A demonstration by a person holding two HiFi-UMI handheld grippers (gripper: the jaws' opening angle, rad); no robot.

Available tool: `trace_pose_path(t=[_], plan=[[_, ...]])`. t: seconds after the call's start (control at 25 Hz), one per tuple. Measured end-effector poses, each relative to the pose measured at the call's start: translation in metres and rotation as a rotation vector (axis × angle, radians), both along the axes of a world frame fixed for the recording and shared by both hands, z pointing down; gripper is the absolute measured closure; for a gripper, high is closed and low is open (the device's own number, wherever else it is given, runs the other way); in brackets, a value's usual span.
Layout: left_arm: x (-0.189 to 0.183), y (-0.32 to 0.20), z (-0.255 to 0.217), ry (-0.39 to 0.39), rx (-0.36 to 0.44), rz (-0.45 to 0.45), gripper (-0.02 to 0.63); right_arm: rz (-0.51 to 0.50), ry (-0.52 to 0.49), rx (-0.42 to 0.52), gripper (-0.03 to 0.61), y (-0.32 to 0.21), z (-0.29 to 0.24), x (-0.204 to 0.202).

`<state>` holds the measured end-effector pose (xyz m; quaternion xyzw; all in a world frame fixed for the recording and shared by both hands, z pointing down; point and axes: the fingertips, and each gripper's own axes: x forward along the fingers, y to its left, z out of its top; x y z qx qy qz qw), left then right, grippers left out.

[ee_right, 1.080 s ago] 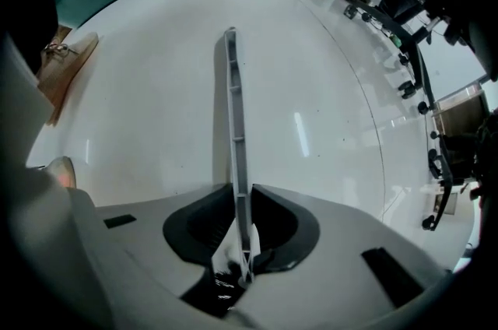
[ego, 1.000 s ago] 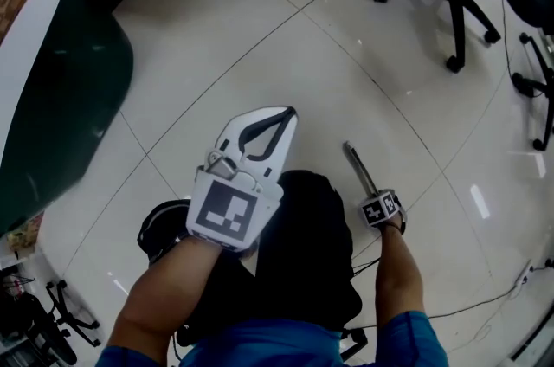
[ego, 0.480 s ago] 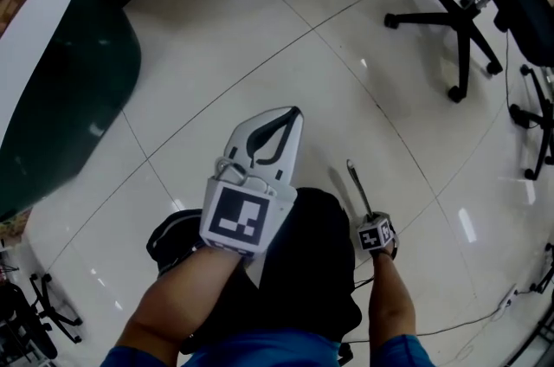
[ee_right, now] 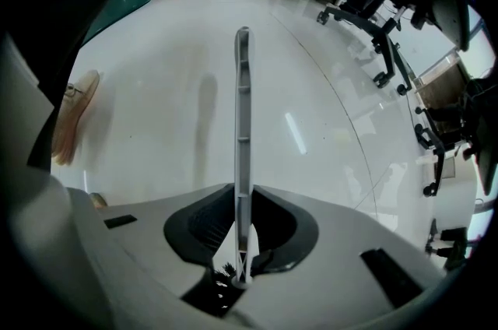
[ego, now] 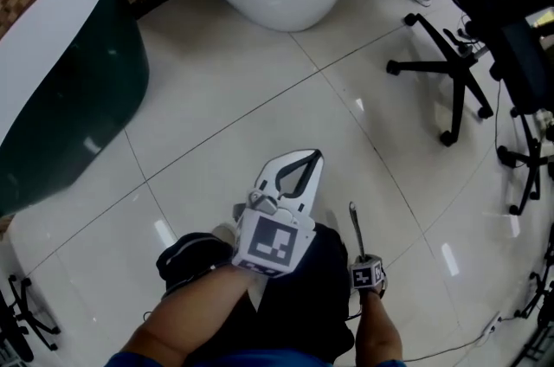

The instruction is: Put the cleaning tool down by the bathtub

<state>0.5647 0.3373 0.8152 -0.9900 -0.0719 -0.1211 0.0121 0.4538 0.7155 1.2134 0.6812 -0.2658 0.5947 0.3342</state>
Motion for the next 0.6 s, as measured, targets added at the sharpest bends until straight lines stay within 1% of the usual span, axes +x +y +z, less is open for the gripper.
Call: trace_pose_path(t=[0.16,0.28,0.36,0.44,0.48,0.56,0.6], plan=[[0.003,-0.005,0.005,-0.02,-0.011,0.03,0.612,-0.003,0.05,-0.016,0.503,-0.01,-0.027,0.011],[0.005,0.003,0.007,-0.028,-0.004,0.067,0.612,0.006,0.039,-0.014,0.503,-0.014,-0.041,0.009],[0.01,0.013,0.01,-0.048,-0.018,0.109,0.612,0.016,0.05,-0.022,0.503,-0.021,-0.066,0.013],[0.014,0.023,0.025,-0.095,-0.061,0.157,0.612,0.031,0.066,-0.019,0.503,-0.031,-0.094,0.015],[0.014,0.023,0.037,-0.136,-0.092,0.166,0.612,0.037,0.072,-0.018,0.503,-0.035,-0.11,0.014],[0.006,0.015,0.055,-0.216,-0.164,0.15,0.612,0.037,0.075,-0.017,0.503,-0.047,-0.147,0.01],[0.001,0.01,0.054,-0.238,-0.184,0.144,0.612,0.034,0.072,-0.018,0.503,-0.052,-0.166,0.007]])
